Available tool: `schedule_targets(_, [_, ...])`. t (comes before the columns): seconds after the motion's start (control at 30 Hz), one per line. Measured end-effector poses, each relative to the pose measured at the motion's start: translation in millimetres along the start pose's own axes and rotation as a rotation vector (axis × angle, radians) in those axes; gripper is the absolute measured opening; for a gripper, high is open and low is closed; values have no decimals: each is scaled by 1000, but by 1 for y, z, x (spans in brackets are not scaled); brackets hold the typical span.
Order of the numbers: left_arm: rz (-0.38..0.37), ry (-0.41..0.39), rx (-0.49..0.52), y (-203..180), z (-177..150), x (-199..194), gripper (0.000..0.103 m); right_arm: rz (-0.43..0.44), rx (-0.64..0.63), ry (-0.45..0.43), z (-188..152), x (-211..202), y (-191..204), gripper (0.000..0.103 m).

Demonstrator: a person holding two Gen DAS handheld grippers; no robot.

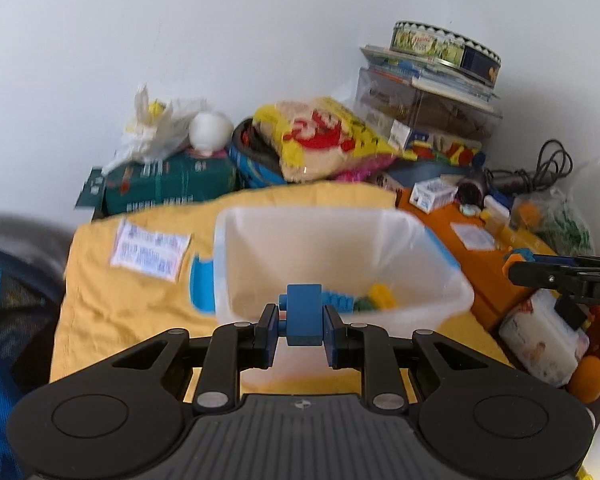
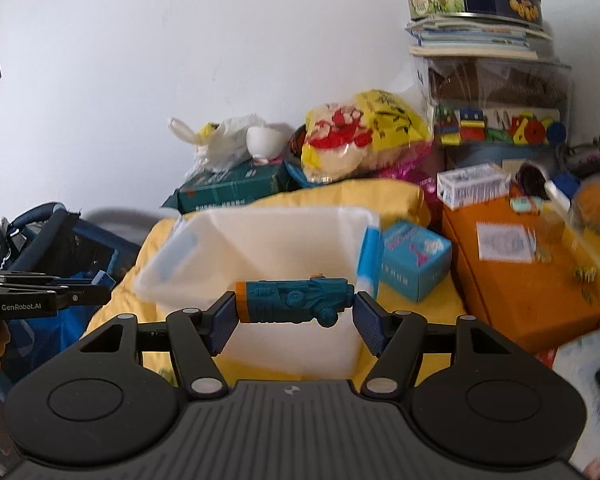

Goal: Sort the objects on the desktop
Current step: 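Carry the blue brick and teal toy gun over the bin, then open both grippers to drop the blue brick and teal gun into the bin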

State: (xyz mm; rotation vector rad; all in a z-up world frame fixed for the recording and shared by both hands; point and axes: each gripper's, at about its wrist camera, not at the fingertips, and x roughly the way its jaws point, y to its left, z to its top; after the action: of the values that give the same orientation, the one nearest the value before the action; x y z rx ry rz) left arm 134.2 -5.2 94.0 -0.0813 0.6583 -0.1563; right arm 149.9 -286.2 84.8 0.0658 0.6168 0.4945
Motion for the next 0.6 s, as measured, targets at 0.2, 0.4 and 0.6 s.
schedule_targets(0.2, [-18,7,19,-5,32,12,26,20,-13,9,34,11,-2,66])
schedule_targets(0.4, [-28,28,21,-8,52,26,26,30,-40,42,56,28,0,66])
schedule_targets(0.6, [-30,74,12,-5,64,48,26,31,-49,92,70,48,-1,66])
